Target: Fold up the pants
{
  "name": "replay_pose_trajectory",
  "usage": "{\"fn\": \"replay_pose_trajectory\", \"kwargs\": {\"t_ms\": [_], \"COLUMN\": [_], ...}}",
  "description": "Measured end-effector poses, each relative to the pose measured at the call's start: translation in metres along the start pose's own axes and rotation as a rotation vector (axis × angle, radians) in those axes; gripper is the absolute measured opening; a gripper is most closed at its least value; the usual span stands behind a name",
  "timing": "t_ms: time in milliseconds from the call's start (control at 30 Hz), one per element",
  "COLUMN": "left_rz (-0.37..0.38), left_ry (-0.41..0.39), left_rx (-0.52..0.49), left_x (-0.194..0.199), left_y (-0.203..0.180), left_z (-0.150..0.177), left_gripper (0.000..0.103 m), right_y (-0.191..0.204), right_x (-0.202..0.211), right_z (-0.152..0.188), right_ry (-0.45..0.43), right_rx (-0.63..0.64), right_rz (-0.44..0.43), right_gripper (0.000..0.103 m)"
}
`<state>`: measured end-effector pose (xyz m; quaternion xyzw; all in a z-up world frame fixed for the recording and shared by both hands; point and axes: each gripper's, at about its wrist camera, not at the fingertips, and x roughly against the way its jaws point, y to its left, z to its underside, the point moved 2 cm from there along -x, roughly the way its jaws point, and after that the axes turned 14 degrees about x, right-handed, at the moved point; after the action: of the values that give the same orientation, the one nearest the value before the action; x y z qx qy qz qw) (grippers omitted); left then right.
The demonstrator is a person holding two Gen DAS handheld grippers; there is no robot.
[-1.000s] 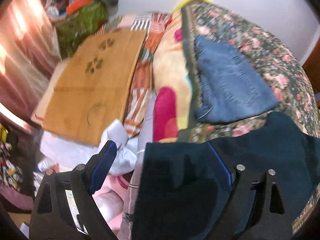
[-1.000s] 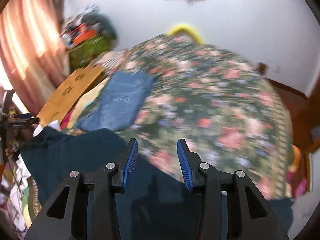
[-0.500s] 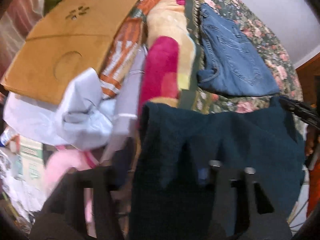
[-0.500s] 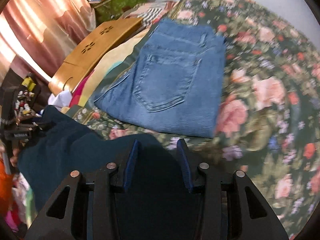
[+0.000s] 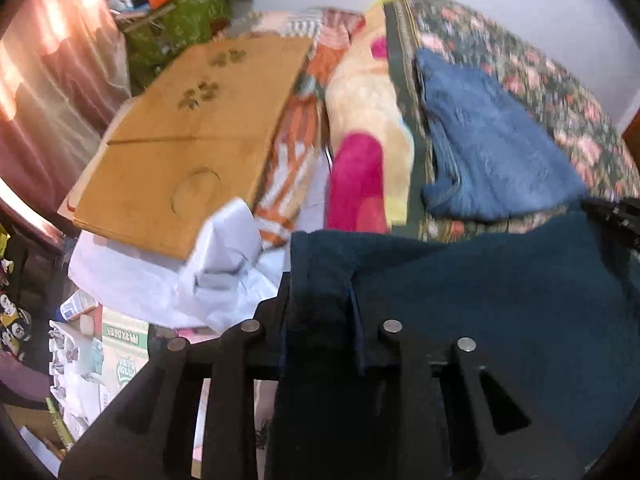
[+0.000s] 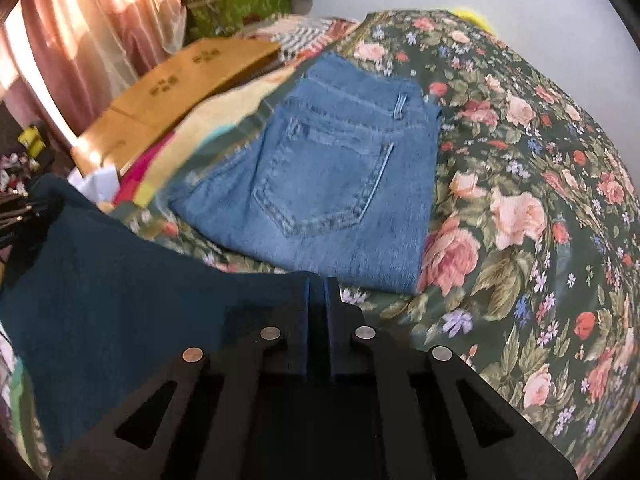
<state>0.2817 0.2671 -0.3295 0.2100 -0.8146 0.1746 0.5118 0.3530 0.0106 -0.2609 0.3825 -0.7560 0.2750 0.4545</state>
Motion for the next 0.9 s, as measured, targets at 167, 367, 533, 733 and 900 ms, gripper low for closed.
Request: {"fn": "replay_pose_trajectory", "kwargs": {"t_ms": [167, 367, 533, 733, 900], "left_rz": [0.046, 0.093, 0.147, 0.058, -0.042], "left_ry": [0.045, 0.022, 0.157, 0.129, 0.042], "left_rx": [0.046, 0.068, 0.140, 0.057, 0.012], "left_x": [0.026, 0.061, 0.042, 0.033, 0.066], "left_y": [0.014, 0.026, 0.031, 0.024, 0.028], "left_z": [0.017, 0.046, 0.079, 0.115, 0.121], "left_gripper": [0.080, 0.091, 0.089, 0.054, 0.061], "right_y": [0.005, 0.033, 0.057, 0.080, 0.096], "right_x": [0.032, 0.102, 0.127, 0.131, 0.140], "right_z": [0.006, 0.033, 0.066, 0.105, 0.114], "right_ry": [0.001, -0.083, -0.092, -0.057, -0.081], "right_rx": [-0.016, 0.026, 0.002, -0.043, -0.050], "right_rz": [0.030, 0.035, -0.014, -0.063, -0.095], "right_gripper": [0.033, 0.044, 0.044, 0.044, 0.044]}}
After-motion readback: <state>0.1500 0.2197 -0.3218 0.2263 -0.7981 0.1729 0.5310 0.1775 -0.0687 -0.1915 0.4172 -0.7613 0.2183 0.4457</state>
